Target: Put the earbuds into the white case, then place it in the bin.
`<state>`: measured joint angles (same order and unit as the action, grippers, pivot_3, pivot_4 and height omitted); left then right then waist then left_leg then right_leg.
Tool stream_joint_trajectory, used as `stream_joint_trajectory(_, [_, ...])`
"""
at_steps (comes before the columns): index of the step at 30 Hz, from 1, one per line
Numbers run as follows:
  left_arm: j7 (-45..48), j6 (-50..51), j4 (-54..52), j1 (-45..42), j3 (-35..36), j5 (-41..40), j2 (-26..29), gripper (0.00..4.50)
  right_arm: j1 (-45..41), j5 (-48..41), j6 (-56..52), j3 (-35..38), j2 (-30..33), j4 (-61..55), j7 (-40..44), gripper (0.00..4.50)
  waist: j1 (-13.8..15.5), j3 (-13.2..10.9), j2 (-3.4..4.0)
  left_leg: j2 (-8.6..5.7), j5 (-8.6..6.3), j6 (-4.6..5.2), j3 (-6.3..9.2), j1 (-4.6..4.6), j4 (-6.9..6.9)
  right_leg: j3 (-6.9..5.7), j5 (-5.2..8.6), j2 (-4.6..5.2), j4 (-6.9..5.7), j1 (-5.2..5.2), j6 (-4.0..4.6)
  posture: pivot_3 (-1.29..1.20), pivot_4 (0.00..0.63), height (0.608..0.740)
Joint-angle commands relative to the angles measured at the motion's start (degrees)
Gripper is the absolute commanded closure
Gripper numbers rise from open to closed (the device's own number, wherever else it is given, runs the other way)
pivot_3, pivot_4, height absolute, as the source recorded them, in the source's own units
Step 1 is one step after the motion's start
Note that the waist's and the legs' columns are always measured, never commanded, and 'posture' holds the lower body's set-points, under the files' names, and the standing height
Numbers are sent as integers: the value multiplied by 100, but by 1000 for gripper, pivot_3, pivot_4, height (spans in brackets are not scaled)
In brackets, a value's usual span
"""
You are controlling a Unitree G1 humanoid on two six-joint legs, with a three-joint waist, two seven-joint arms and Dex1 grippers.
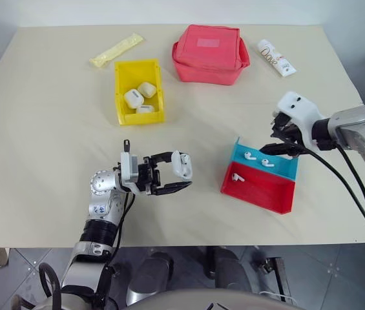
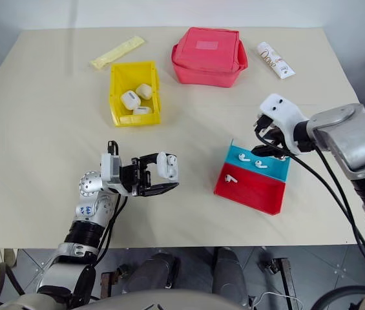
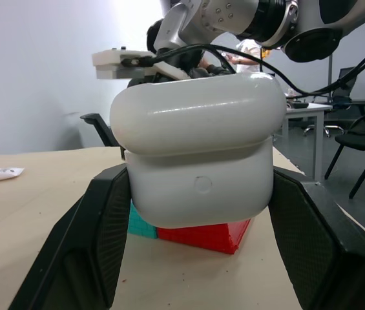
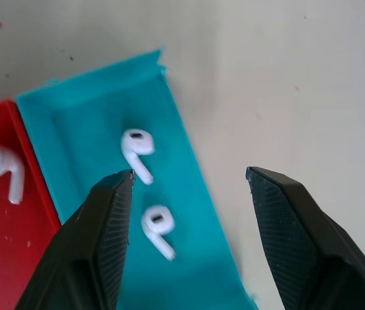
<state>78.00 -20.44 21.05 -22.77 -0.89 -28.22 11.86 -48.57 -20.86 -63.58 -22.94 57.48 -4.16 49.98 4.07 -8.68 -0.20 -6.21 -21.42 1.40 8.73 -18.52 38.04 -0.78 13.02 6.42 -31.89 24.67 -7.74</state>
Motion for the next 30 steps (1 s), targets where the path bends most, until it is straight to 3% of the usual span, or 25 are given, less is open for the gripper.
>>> stream_joint_trajectory(1, [-86,-37,-190,28,-13,10,-28,1650,-324,231,-2,-127,-161,95,218,1643,-4,0,1,0,0,0,0,0,0,0,0,0,0,0,0,0,150,740])
stream_joint_trajectory(30, [-339,30,-790,492,-42,2,85,1650,-1080,1164,-496,-924,-1274,1416,680,1643,-124,3,4,0,0,-1,2,-2,0,0,-1,-2,-3,4,2,0,150,740])
